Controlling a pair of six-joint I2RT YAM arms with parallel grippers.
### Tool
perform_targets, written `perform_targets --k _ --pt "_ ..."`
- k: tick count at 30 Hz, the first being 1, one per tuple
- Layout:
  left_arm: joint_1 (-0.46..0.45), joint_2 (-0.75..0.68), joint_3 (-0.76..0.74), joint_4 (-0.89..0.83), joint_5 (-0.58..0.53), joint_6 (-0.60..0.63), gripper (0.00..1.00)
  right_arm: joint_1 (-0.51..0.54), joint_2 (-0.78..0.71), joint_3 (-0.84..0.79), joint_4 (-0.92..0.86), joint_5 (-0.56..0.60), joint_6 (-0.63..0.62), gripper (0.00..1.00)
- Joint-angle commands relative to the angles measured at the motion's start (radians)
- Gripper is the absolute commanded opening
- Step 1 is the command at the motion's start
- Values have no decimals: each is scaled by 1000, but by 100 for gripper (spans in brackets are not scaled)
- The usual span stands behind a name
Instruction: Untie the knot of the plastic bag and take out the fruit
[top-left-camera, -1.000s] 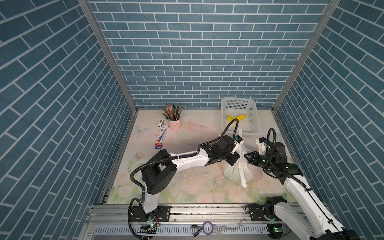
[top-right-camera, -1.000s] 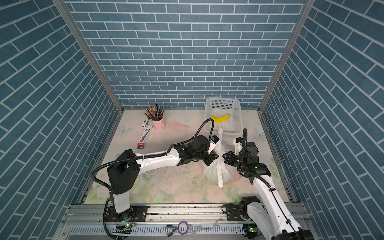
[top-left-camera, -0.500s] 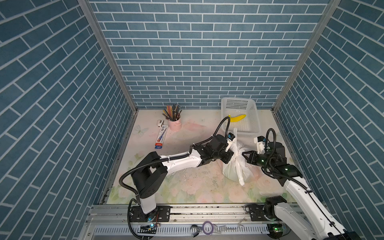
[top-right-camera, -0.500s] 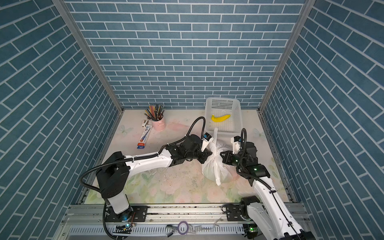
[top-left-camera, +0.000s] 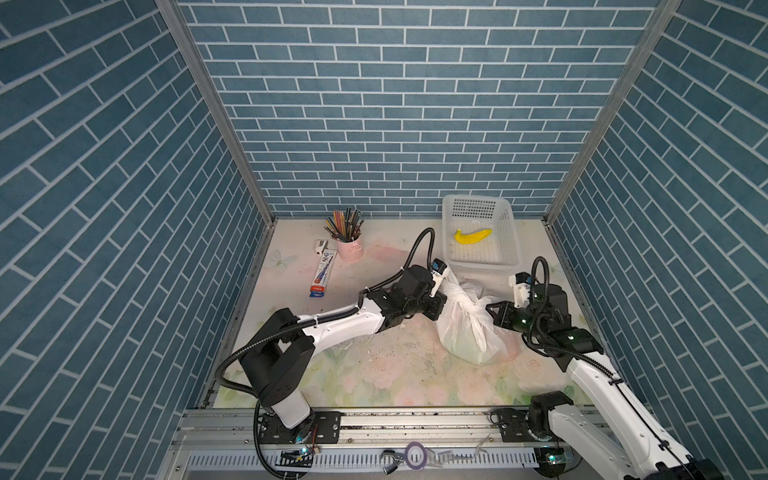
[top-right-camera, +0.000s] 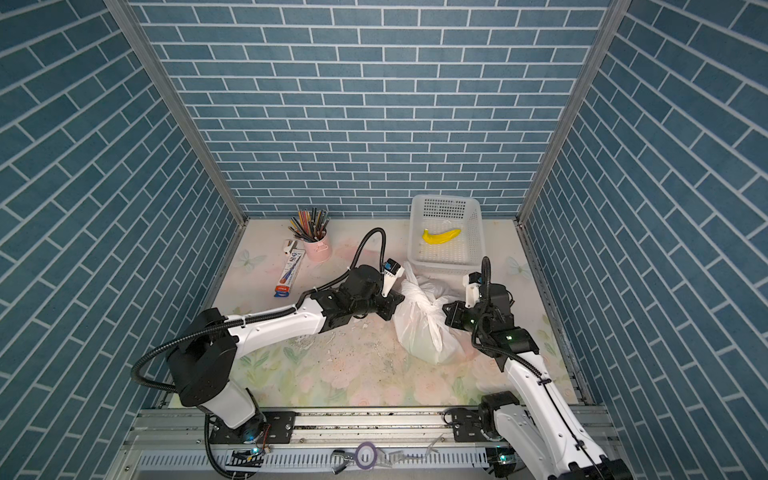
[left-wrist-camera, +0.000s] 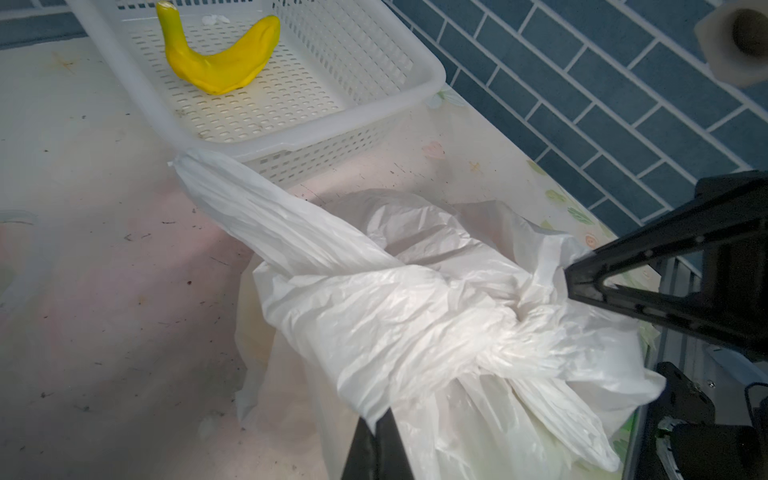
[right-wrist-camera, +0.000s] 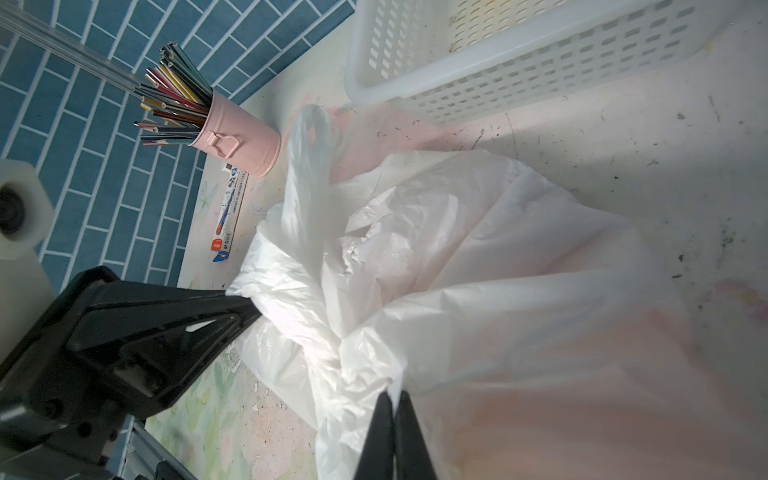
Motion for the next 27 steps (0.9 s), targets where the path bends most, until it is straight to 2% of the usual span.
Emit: perform_targets --k 1,2,5,9,12,20,25,27 --pt "18 -39 -24 5 -57 -20 0 0 5 3 -42 60 34 0" --pt "18 -45 -27 15 -48 -22 1 0 4 11 -40 52 38 3" --pt "14 -62 -19 37 -16 -11 27 3 -14 37 -41 49 51 17" --pt "0 -74 11 48 -10 32 38 49 -44 73 -90 135 58 36" --pt "-8 -63 48 46 6 81 44 96 -63 99 -139 196 65 43" --pt "-14 45 213 -96 86 255 60 163 -45 120 -187 172 65 50" --pt "-21 119 320 -219 114 355 62 179 1 115 -169 147 55 50" --pt "-26 138 336 -243 121 383 62 182 12 109 -161 144 52 46"
